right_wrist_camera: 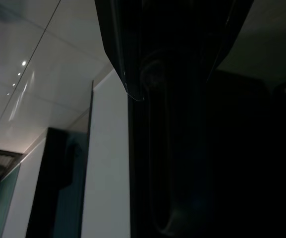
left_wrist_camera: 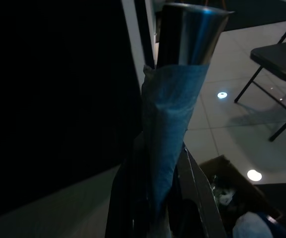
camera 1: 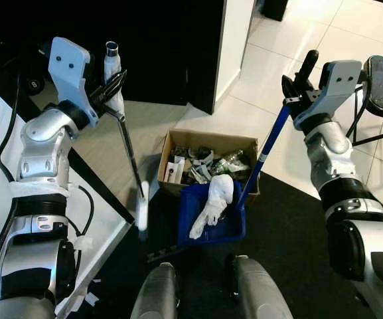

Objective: Sweep floor

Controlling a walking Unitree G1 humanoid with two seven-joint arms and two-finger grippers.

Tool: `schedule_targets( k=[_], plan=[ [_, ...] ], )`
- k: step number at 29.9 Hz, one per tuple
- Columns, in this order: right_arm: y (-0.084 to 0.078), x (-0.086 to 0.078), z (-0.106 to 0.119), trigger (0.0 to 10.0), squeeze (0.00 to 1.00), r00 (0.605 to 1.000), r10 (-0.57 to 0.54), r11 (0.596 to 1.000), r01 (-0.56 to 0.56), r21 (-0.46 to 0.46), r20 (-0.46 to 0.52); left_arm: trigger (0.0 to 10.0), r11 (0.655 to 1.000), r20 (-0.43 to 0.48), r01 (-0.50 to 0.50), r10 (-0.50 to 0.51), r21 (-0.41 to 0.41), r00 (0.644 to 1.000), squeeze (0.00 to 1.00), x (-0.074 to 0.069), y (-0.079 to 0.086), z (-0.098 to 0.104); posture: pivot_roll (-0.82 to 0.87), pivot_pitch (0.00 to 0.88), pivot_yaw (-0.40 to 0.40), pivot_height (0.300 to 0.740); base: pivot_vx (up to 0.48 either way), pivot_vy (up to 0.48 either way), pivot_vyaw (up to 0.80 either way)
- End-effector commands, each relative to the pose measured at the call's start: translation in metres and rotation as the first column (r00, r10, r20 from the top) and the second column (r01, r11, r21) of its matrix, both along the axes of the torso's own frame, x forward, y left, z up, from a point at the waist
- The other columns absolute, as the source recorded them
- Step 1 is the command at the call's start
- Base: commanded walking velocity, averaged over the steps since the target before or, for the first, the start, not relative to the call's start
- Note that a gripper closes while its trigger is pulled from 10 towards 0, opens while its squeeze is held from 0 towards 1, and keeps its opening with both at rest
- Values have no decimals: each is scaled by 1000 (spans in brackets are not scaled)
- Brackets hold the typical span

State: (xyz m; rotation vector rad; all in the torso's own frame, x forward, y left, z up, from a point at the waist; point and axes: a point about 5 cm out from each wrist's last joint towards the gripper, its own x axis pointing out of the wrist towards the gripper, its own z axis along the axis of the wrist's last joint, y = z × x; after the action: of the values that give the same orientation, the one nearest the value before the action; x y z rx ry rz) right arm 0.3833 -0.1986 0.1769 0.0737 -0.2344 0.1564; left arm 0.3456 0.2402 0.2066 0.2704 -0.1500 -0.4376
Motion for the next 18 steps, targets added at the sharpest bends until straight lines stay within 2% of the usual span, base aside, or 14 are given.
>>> schedule_targets(
  k=[1, 6, 13, 18],
  plan=[
    [-17, 5, 27, 10000, 0, 996, -43, 999, 43, 4, 76, 10000, 1000, 66, -1, 1, 13, 998, 0, -2, -1, 8, 31, 70, -19, 740, 0, 0, 0],
    [-25, 6, 35, 10000, 0, 995, -58, 998, 59, 0, 85, 10000, 1000, 66, -1, 0, 6, 998, 0, -4, -3, 6, 31, 71, -21, 740, 0, 0, 0],
    [-46, 10, 64, 10000, 0, 986, -112, 994, 112, 3, 122, 10000, 999, 45, 18, -16, -38, 999, 0, -10, -15, -7, 29, 73, -24, 740, 0, 0, 0],
    [-49, 11, 66, 10000, 0, 983, -131, 990, 137, -43, 125, 10000, 998, 36, 28, -26, -60, 999, 0, -12, -24, -14, 29, 74, -28, 740, 0, 0, 0]
  ],
)
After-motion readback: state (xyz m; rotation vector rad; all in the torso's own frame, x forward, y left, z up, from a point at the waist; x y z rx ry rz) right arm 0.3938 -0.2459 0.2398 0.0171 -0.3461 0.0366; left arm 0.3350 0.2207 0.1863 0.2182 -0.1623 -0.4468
